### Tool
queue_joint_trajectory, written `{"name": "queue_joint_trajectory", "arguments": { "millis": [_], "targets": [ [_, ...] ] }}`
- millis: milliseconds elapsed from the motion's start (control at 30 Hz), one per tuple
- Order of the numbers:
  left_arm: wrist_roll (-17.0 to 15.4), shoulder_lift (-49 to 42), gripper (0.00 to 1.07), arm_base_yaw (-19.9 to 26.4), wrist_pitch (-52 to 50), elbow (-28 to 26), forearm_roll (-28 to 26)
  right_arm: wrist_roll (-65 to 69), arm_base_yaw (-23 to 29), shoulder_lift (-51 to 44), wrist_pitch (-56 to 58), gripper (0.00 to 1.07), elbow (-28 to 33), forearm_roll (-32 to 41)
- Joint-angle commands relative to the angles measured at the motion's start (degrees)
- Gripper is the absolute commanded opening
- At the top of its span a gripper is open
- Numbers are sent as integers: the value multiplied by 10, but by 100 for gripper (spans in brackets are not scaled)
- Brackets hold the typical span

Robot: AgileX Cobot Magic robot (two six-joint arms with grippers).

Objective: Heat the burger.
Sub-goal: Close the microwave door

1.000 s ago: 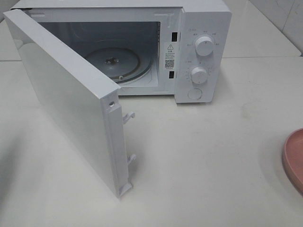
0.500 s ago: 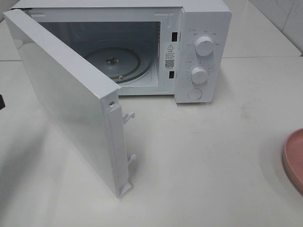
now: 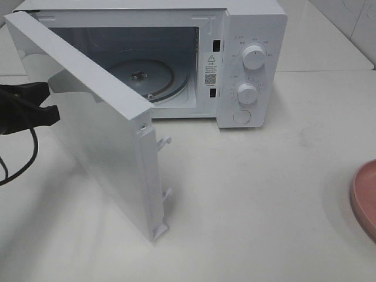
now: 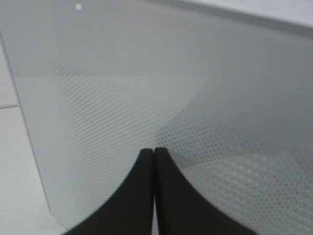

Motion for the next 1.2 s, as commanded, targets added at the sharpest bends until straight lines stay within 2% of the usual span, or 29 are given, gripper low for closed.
{"name": "queue_joint_trajectory", "arguments": {
  "millis": [33,567,633,733,767,833,900,1000,1067,1200],
  "targets": [
    [1,9,0,-17,-9,-20,-11,-2,-3,-15,0,75,1,-1],
    [4,90,0,-115,5,-128,-92,-2,-3,-15,0,75,1,-1],
    [17,105,0,-130,23,-158,-117,-2,-3,-15,0,75,1,-1],
    [29,115,0,-139,32,-179,-128,-2,-3,-15,0,75,1,-1],
    [36,126,0,-148,42,-201,-133,-2,-3,-15,0,75,1,-1],
    [36,132,0,-151,43,-208,-135,-2,-3,-15,0,75,1,-1],
    [36,156,0,-166,45,-248,-138,-2,-3,-15,0,75,1,-1],
    [36,162,0,-170,50,-259,-140,-2,-3,-15,0,75,1,-1],
    [36,186,0,-180,77,-301,-152,-2,-3,-15,0,75,1,-1],
    [41,203,0,-189,85,-330,-171,-2,-3,-15,0,75,1,-1]
  ]
}}
